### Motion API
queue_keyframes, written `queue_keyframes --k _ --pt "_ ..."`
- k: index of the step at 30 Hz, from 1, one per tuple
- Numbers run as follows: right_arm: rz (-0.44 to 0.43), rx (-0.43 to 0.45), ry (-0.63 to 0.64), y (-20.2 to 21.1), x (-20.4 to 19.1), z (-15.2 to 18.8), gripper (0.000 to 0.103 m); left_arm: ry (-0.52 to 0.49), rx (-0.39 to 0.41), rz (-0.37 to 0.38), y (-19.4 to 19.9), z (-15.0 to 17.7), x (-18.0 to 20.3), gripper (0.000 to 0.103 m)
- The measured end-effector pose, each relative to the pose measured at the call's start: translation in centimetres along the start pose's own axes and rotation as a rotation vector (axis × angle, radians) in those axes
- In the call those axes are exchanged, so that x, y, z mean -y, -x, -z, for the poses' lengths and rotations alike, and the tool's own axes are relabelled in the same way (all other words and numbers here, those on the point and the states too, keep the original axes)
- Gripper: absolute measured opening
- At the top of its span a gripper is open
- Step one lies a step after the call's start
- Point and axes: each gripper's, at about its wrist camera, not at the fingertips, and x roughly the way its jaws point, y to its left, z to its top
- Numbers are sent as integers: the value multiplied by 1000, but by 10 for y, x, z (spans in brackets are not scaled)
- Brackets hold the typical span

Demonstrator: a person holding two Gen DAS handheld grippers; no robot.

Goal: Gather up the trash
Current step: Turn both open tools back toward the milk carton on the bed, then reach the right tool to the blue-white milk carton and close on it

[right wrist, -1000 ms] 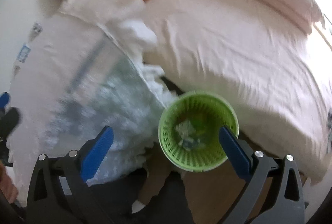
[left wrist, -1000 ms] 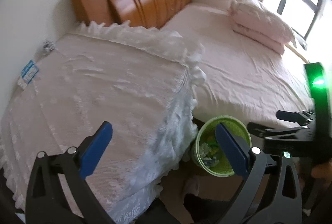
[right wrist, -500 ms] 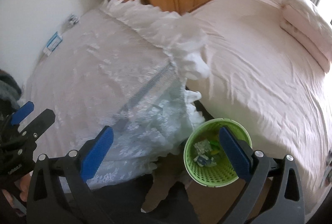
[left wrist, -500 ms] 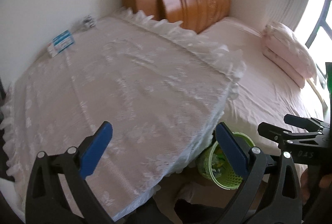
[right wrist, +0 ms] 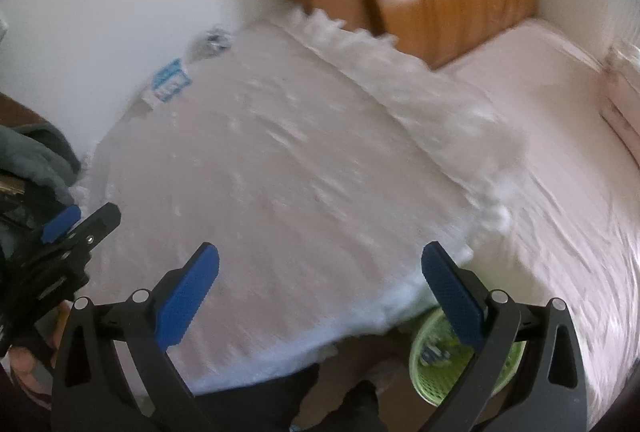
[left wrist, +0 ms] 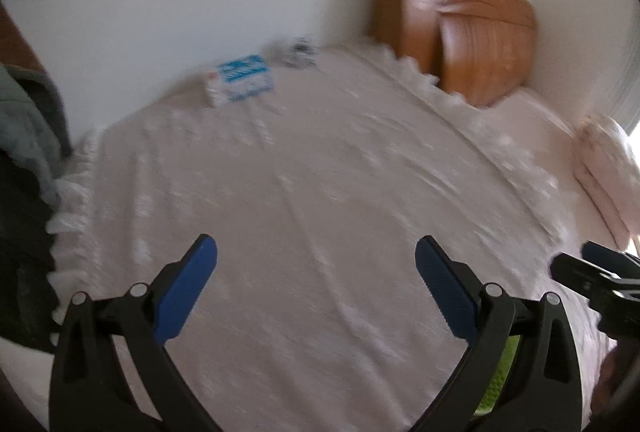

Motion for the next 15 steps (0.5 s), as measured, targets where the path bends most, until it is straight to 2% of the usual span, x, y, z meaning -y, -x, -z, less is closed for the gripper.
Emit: queue_keyframes --k 6,11,15 --pt "-21 -5 25 -34 -49 -47 101 87 -11 -64 -51 -56 -56 95" --pt "-3 -14 51 -65 -80 -82 101 138 -44 -60 -108 -98 -84 95" --pt "-43 -38 108 -92 -97 -106 101 143 -64 -64 -141 -115 -106 95"
